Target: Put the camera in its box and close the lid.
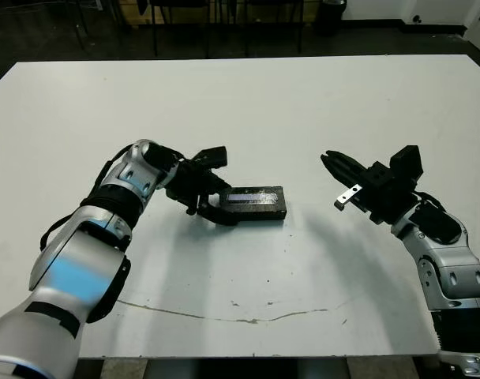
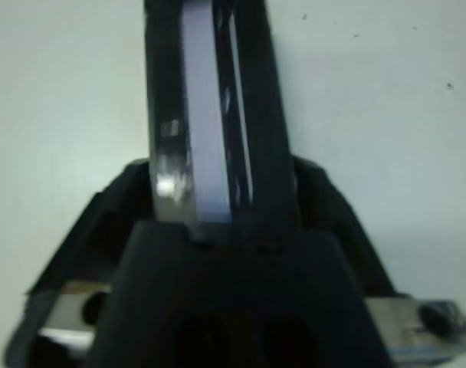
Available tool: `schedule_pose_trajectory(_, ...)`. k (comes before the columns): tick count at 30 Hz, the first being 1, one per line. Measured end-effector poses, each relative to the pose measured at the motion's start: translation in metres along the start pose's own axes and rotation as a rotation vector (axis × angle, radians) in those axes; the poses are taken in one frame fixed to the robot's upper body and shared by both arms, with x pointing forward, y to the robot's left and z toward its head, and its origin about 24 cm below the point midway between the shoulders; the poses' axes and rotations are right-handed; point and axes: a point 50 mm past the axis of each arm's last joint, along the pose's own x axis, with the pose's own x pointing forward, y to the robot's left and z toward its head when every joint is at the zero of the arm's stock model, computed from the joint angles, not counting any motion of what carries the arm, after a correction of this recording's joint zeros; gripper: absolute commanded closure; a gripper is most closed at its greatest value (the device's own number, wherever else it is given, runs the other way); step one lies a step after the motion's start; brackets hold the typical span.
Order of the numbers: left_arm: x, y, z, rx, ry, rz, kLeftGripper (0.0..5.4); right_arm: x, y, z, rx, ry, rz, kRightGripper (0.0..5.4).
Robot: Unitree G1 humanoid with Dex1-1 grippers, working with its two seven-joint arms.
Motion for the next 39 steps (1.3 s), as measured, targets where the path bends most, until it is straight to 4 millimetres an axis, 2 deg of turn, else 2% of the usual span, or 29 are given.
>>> schedule_pose_trajectory(7, -0.012, -0.004, -0.01, 0.064, 0.003, 0.022, 0.05, 0.0, 0.0, 0.0, -0.008, -0.008, 0.001, 5.4)
schedule_pose_trajectory(11, -0.031, -0.011, -0.028, 0.107, 0.017, 0.067, 0.02, -0.001, 0.0, 0.0, -0.016, -0.004, -0.006, 5.4)
schedule_pose_trajectory(18, -0.067, -0.033, -0.065, 0.033, 0.027, 0.139, 0.02, -0.001, 0.001, 0.001, -0.014, 0.007, -0.01, 5.4)
schedule_pose_trajectory(24, -0.096, -0.052, -0.083, -0.065, 0.058, 0.18, 0.02, -0.001, 0.001, 0.0, -0.015, 0.007, -0.01, 5.4)
schedule_pose_trajectory(27, -0.108, -0.059, -0.084, -0.142, 0.055, 0.281, 0.32, -0.001, 0.001, 0.0, -0.015, 0.007, -0.013, 5.4)
schedule_pose_trajectory(29, -0.111, -0.061, -0.081, -0.176, 0.004, 0.424, 0.67, -0.001, 0.001, 0.0, -0.014, 0.008, -0.016, 5.4)
schedule_pose_trajectory(31, -0.111, -0.059, -0.067, -0.17, -0.127, 0.617, 1.05, -0.001, 0.001, 0.0, -0.014, 0.008, -0.017, 5.4)
schedule_pose_trajectory(35, -0.091, -0.052, -0.026, -0.204, -0.454, 0.947, 1.82, -0.001, 0.001, 0.0, -0.013, 0.008, -0.017, 5.4)
schedule_pose_trajectory(39, -0.065, -0.052, 0.02, -0.332, -0.685, 1.131, 2.57, -0.001, 0.001, 0.0, -0.013, 0.009, -0.02, 5.4)
